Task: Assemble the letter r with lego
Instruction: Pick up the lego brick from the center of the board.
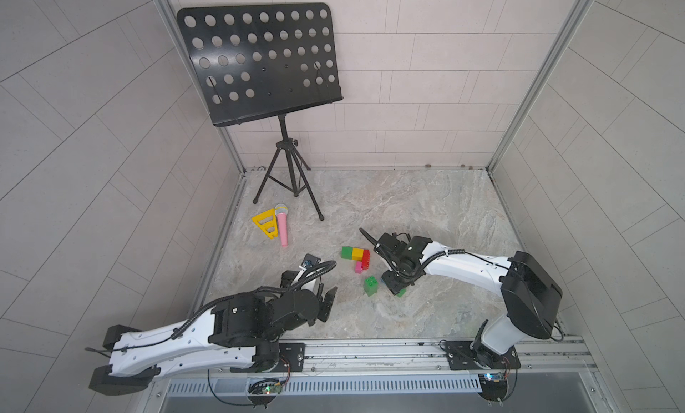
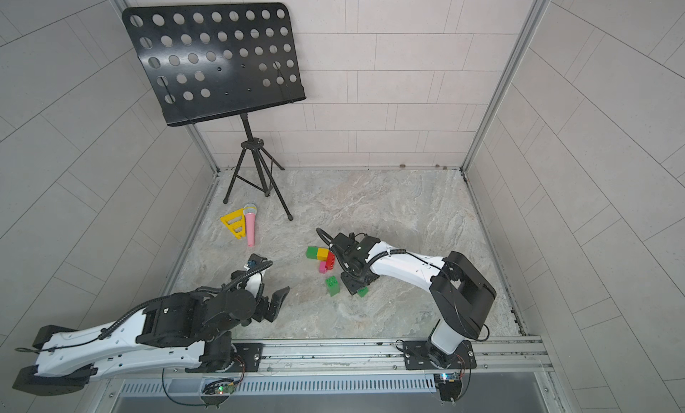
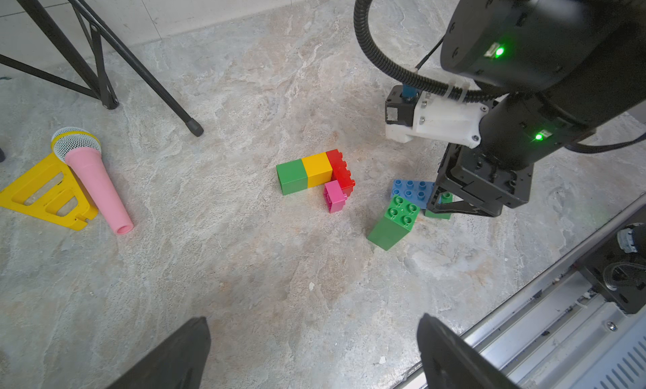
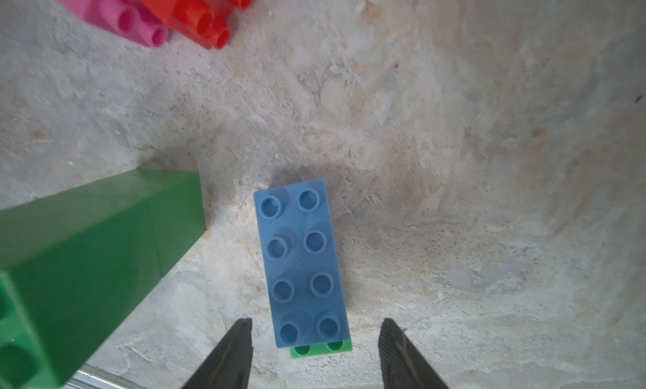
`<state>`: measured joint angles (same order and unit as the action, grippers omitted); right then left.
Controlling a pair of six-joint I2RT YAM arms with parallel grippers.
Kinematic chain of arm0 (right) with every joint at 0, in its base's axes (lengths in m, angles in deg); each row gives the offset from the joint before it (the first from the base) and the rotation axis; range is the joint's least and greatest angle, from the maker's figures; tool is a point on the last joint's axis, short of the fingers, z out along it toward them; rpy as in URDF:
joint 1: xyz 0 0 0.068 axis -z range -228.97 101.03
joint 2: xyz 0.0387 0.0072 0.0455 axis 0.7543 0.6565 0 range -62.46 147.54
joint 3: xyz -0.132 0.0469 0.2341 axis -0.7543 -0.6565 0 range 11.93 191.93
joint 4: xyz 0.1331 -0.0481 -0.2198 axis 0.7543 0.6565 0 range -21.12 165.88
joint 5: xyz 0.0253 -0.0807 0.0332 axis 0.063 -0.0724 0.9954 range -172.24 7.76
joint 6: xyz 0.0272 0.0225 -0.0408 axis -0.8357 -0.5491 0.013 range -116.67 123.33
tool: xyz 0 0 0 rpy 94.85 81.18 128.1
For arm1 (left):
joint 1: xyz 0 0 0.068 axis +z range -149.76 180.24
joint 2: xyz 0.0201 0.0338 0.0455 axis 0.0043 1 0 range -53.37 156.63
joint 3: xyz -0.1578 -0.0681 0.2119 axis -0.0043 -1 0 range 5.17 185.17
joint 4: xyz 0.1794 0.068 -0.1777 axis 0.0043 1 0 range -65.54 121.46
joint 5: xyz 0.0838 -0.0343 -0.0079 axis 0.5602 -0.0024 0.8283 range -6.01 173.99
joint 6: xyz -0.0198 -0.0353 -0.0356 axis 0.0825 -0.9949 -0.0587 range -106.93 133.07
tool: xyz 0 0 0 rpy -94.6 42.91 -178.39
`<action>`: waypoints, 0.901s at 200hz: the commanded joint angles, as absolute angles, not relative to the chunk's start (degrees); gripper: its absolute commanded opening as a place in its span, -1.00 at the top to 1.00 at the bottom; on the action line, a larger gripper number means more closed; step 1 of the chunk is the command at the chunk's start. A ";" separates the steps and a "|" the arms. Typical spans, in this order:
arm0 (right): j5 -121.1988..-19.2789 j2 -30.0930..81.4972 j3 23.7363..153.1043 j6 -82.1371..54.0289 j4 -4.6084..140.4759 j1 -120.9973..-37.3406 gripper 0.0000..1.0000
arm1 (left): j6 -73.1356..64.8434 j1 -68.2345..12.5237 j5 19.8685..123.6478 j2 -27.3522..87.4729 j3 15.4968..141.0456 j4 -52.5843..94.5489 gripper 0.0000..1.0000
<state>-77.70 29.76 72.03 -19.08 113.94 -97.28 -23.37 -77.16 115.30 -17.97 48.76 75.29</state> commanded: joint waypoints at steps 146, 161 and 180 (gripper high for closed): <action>-79.69 31.54 70.57 -17.76 110.97 -98.10 0.03 | -24.50 -77.41 117.38 -20.91 48.85 76.12 -1.00; -79.69 31.48 70.56 -17.79 110.81 -98.15 0.04 | -24.55 -77.46 117.58 -21.33 48.86 76.15 -1.00; -79.69 31.40 70.56 -17.71 110.90 -98.10 0.12 | -24.65 -77.47 117.62 -21.71 48.87 76.28 -1.00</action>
